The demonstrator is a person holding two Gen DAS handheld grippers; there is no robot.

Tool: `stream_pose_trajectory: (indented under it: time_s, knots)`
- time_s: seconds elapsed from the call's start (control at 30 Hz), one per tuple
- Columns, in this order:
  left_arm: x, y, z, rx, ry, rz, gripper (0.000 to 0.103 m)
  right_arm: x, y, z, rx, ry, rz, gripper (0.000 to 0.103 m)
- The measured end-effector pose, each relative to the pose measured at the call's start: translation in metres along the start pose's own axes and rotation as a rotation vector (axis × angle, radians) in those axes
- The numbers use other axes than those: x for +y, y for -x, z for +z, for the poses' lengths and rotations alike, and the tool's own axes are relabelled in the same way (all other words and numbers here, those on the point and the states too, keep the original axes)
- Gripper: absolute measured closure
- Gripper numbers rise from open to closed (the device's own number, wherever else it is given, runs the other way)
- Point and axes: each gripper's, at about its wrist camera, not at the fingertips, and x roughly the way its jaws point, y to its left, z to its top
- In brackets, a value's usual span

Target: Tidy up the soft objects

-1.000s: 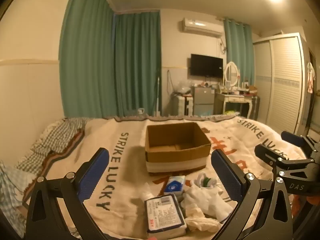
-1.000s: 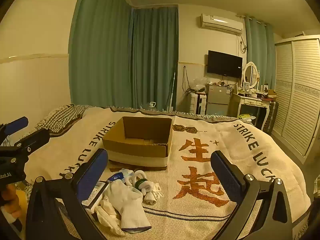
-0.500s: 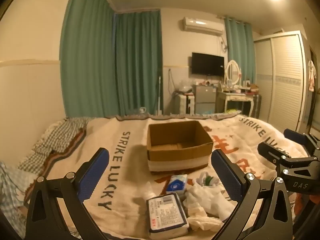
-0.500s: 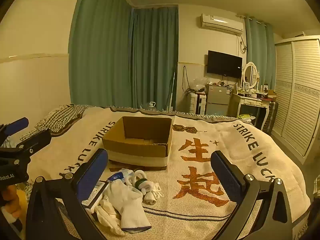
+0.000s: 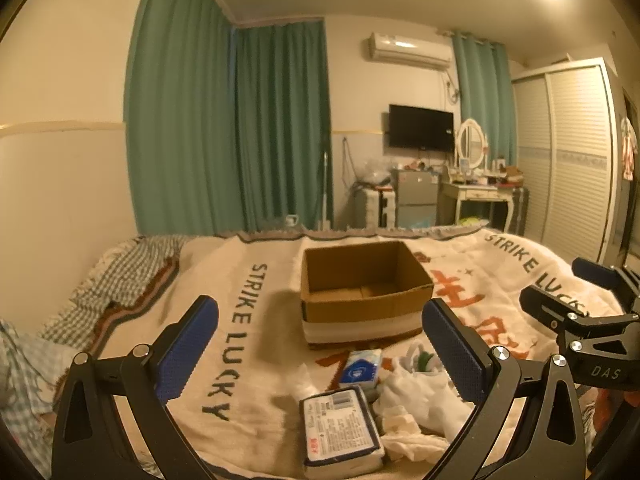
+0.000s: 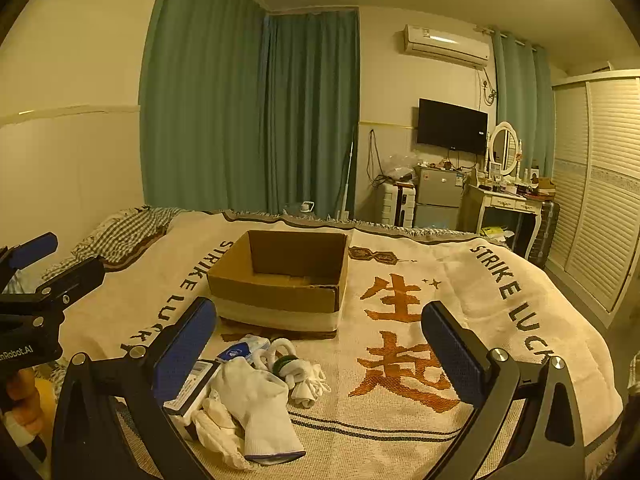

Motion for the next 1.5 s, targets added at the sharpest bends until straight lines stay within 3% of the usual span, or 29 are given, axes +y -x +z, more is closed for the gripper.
stream_pose_trajectory:
  time_s: [1.5]
  knots:
    - [-0.0006,-0.0072,-0.0051,0.03,0.008,-0.006,0.0,0.0006,0.0005,-0.0049,-0.005,0.015,0.002,0.0]
